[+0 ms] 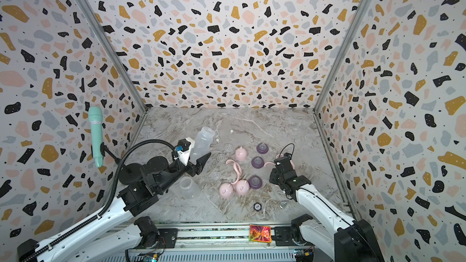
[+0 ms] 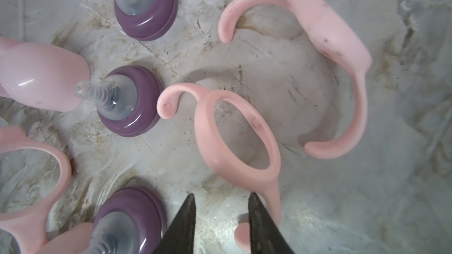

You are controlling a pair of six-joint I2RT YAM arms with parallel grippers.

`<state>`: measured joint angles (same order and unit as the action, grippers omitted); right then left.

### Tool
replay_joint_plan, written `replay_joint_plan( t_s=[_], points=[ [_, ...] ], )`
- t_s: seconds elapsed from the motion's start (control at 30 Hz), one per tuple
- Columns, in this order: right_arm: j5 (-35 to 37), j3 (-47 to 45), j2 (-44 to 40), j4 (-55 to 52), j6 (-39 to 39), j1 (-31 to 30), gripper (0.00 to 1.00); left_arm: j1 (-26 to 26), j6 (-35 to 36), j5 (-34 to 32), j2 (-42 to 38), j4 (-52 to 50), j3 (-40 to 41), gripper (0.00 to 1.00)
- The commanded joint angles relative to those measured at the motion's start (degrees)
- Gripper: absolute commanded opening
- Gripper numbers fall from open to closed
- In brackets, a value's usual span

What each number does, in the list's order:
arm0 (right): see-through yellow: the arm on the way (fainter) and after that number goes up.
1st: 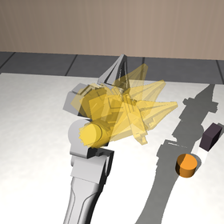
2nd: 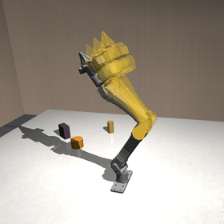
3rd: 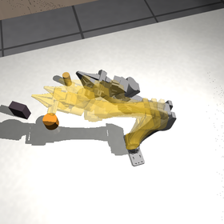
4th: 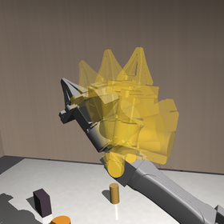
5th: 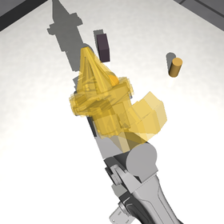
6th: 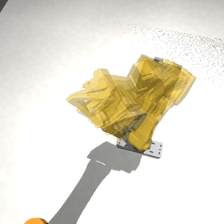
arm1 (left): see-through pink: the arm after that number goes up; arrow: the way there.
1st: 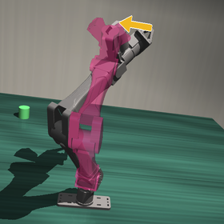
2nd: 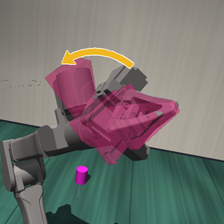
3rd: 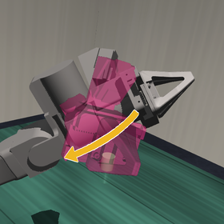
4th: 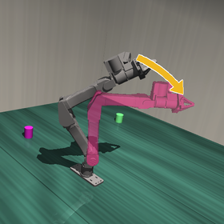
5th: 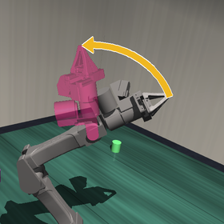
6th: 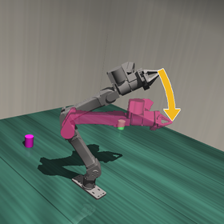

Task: Assemble the baby bottles
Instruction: Pick up the handle at the center of the board, then put on the handle of the baby bottle.

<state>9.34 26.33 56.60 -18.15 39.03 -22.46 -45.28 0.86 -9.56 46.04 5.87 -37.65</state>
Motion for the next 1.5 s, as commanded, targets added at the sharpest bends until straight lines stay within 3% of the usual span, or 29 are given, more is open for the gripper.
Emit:
replay_joint_plan(
  t_s=[0.0, 0.17, 0.43, 0.67, 0.77, 0.93, 1.0, 1.13, 1.27, 1.47],
  points=[
    [4.8, -0.2, -2.2, -4.6, 2.3, 0.1, 0.38, 0.2, 1.2, -0.3, -0.1, 1.9, 0.2, 0.29],
    [6.1, -0.7, 0.2, -4.9, 2.5, 0.6, 0.39, 0.2, 1.9, -0.3, 0.4, 1.5, -0.1, 0.29],
    [3.5, -4.4, 5.9, 3.2, 4.1, 1.2, 0.38, 0.2, 2.3, -0.3, 0.5, 1.2, -0.2, 0.28],
    [4.3, -5.7, 5.4, 5.0, 5.0, 1.3, 0.20, 0.3, 2.3, 0.2, 0.4, 1.0, 0.0, 0.28],
    [5.9, -5.4, 1.5, 2.9, 5.6, 1.3, 0.11, 0.2, 2.2, 0.9, 0.5, 1.0, 0.0, 0.28],
    [7.1, -1.8, -6.8, -0.8, 3.9, 1.3, 0.03, 0.2, 1.8, 3.5, 1.3, 1.6, -0.4, 0.28],
    [3.9, -0.8, -10.5, 3.3, -0.3, 1.3, 0.02, 0.2, 2.0, 6.6, 2.1, 1.6, -0.7, 0.28],
    [-11.7, 1.1, -16.3, 20.9, -10.4, 1.3, 0.00, 0.2, 1.9, 14.8, 3.2, 3.1, -0.9, 0.28],
    [-25.4, 6.0, -14.9, 35.6, -16.4, 0.4, 0.00, 0.2, 0.9, 21.5, 5.1, 3.2, -2.4, 0.28],
    [-26.9, 12.7, -9.0, 43.8, -29.3, -9.7, 0.00, 0.2, -2.2, 30.0, 6.9, 5.5, -3.9, 0.27]
  ],
)
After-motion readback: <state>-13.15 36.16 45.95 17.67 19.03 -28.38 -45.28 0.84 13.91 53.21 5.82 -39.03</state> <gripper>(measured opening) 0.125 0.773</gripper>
